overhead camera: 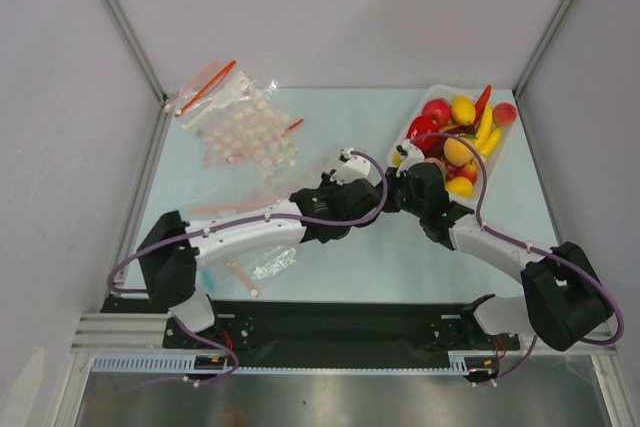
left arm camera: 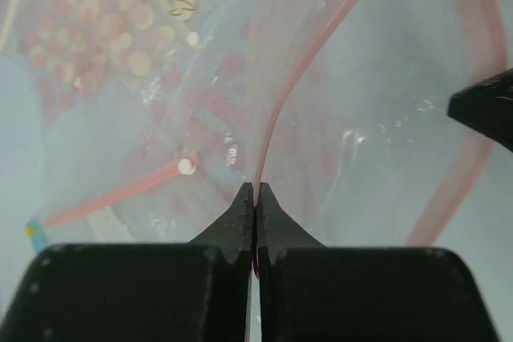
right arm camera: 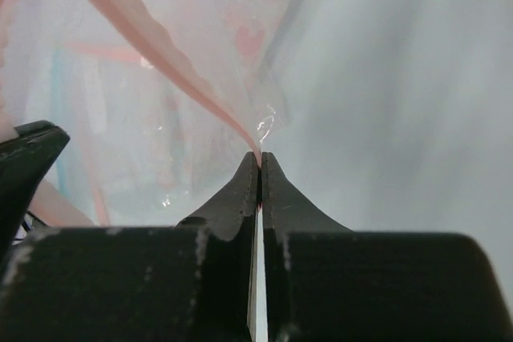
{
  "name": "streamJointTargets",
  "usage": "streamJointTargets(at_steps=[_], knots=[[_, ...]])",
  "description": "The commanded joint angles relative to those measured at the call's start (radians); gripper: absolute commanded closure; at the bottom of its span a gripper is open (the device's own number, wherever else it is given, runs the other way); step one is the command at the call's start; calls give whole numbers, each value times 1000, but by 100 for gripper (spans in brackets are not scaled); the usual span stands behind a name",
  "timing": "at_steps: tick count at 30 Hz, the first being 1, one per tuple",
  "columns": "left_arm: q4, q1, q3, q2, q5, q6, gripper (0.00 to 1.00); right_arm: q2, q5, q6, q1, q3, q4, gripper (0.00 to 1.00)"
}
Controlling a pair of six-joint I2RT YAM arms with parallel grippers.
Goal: Place the food in the zip-top bag and seal the zipper
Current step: Open the zipper of the food storage bag at the center of the board.
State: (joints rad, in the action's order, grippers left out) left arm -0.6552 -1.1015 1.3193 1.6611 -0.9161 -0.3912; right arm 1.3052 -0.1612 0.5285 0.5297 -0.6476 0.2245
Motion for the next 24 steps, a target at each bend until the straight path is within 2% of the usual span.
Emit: streamJointTargets(at_steps=[1, 7, 11, 14, 16, 20, 24], knots=[[210, 37, -54, -124, 230, 88, 100, -12, 26, 5, -4, -24, -14, 100], [301, 120, -132, -178, 396, 51, 100, 32, 120, 27, -25, -61, -117, 100], [335, 120, -135, -155, 444, 51, 100, 31, 121, 24, -27, -69, -132, 92], [341, 124, -132, -136, 468, 51, 100, -10, 153, 16, -28, -58, -137, 81], [341, 135, -127, -130, 477, 46, 100, -33, 189, 11, -28, -55, -154, 79], [344, 160, -135, -120, 502, 32, 100, -83, 262, 10, -27, -49, -188, 53], [345, 167, -140, -124, 500, 26, 100, -147, 267, -5, -28, -29, -177, 45]])
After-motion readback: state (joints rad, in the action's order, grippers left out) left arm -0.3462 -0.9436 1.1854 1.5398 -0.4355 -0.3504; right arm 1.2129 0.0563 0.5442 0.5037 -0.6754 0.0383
